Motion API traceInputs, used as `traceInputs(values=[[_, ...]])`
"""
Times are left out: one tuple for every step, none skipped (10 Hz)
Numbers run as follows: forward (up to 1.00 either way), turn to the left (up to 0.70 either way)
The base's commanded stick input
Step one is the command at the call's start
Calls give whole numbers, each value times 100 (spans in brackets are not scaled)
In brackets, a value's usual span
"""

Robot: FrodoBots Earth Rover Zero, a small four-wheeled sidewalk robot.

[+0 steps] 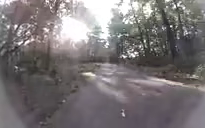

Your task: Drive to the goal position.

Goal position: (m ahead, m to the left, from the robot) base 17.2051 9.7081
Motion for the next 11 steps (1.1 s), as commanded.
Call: traceInputs(values=[[70,16],[70,2],[70,1],[70,1],[70,1],[70,-1],[70,-1],[70,-1],[70,-1],[70,-1],[70,-1]])
